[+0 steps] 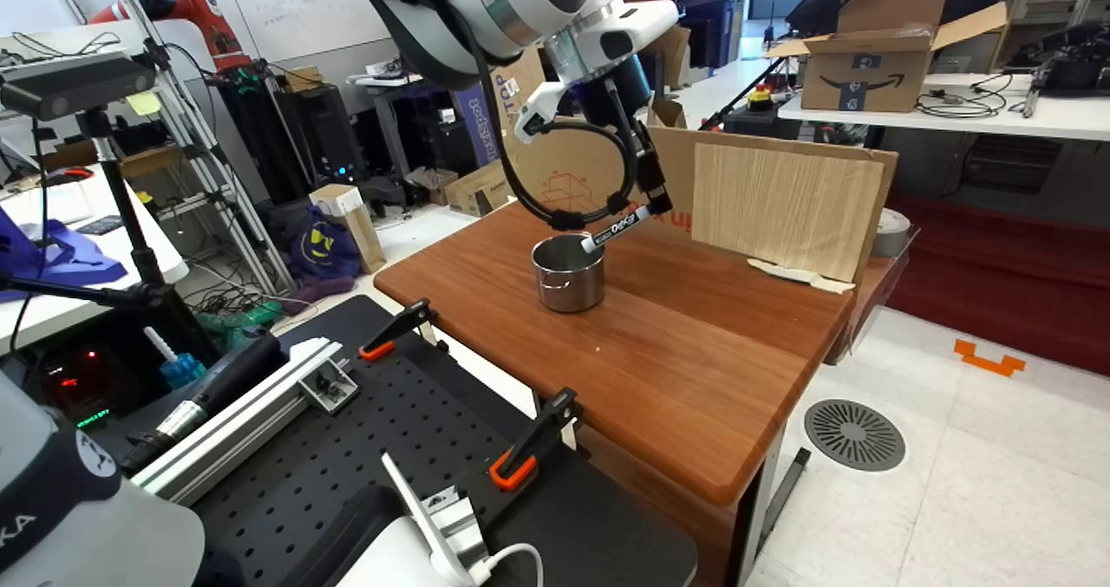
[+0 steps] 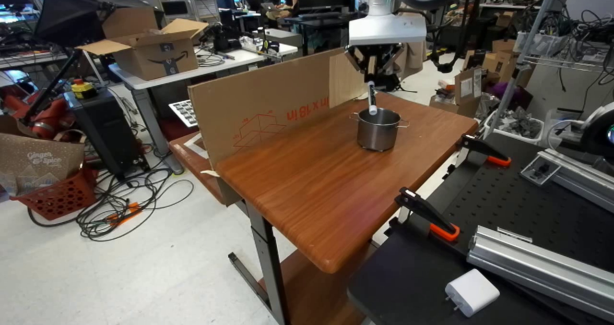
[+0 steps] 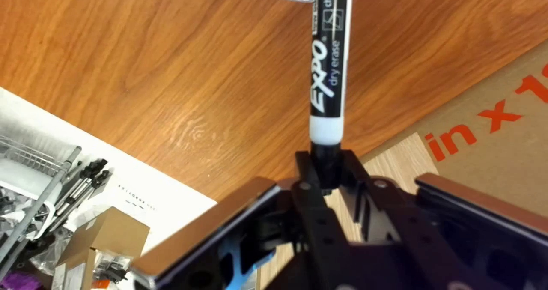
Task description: Put the marker in the silver pot
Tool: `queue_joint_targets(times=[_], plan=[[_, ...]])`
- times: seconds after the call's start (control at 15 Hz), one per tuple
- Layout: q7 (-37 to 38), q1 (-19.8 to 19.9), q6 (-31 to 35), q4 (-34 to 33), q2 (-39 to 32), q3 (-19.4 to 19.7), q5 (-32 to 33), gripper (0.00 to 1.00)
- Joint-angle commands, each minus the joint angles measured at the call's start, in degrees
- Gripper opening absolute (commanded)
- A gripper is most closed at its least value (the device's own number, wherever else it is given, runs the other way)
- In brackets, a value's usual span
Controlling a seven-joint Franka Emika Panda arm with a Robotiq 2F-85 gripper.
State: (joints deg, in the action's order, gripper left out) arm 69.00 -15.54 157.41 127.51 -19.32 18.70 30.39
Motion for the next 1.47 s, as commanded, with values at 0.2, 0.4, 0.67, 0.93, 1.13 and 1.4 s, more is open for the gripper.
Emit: queue_joint_targets(times=[0.2, 0.4, 0.67, 0.93, 1.13, 1.4], plan=[[6.0, -0.6, -1.5, 1.6, 1.0, -0.5, 9.6, 0.05], [7.1, -0.1, -1.9, 2.1, 1.1, -1.8, 12.3, 0.05], [6.3, 0.5, -2.2, 2.7, 1.1, -3.9, 13.7, 0.05], [5.8, 0.7, -3.0, 3.3, 0.9, -5.6, 14.4, 0.05], [5.3, 1.1, -3.7, 3.5, 0.9, -6.5, 14.6, 0.05], [4.9, 1.9, -5.8, 3.4, 1.0, -7.7, 13.8, 0.59]])
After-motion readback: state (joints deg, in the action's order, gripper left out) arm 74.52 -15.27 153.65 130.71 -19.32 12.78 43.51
